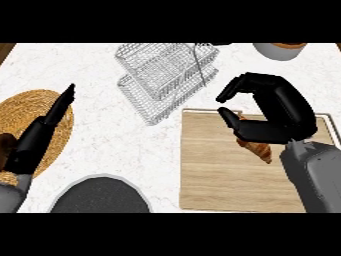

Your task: Pick the croissant from the tray and place it in the tiered basket

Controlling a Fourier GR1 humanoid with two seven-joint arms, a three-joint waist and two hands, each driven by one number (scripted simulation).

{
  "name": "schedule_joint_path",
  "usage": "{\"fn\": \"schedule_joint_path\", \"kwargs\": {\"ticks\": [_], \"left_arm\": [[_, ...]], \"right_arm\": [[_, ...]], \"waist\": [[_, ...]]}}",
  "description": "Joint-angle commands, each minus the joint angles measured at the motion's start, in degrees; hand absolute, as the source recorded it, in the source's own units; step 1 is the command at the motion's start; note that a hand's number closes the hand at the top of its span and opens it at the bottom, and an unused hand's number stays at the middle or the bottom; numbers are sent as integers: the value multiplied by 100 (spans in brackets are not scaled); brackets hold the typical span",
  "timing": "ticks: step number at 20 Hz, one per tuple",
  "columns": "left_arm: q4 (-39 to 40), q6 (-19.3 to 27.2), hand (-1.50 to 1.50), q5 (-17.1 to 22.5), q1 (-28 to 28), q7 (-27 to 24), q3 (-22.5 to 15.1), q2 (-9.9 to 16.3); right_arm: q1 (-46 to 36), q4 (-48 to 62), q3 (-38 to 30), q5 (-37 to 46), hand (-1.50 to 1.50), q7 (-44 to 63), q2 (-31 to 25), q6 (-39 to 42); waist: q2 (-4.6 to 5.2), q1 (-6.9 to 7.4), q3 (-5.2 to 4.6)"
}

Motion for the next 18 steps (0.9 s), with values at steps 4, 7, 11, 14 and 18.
{"fn": "schedule_joint_path", "kwargs": {"ticks": [4,7,11,14,18], "left_arm": [[-494,511,0,-715,334,26,-80,-440],[-512,309,0,-503,162,76,196,-323],[-374,457,0,-660,241,31,14,-412],[-359,398,0,-579,349,9,53,-397],[-640,295,0,-524,451,214,156,-222]], "right_arm": [[-527,1494,-247,-245,-150,-738,205,903],[-690,586,-192,-527,-150,322,-423,1356],[-1134,523,282,224,-150,1085,-1679,2139],[-1220,195,374,678,-150,1294,-2634,2766],[-1521,-543,579,739,-150,2222,-3060,3095]], "waist": [[26,-186,16],[5,-247,13],[-18,-266,-4],[-48,-378,-5],[-85,-347,-2]]}}
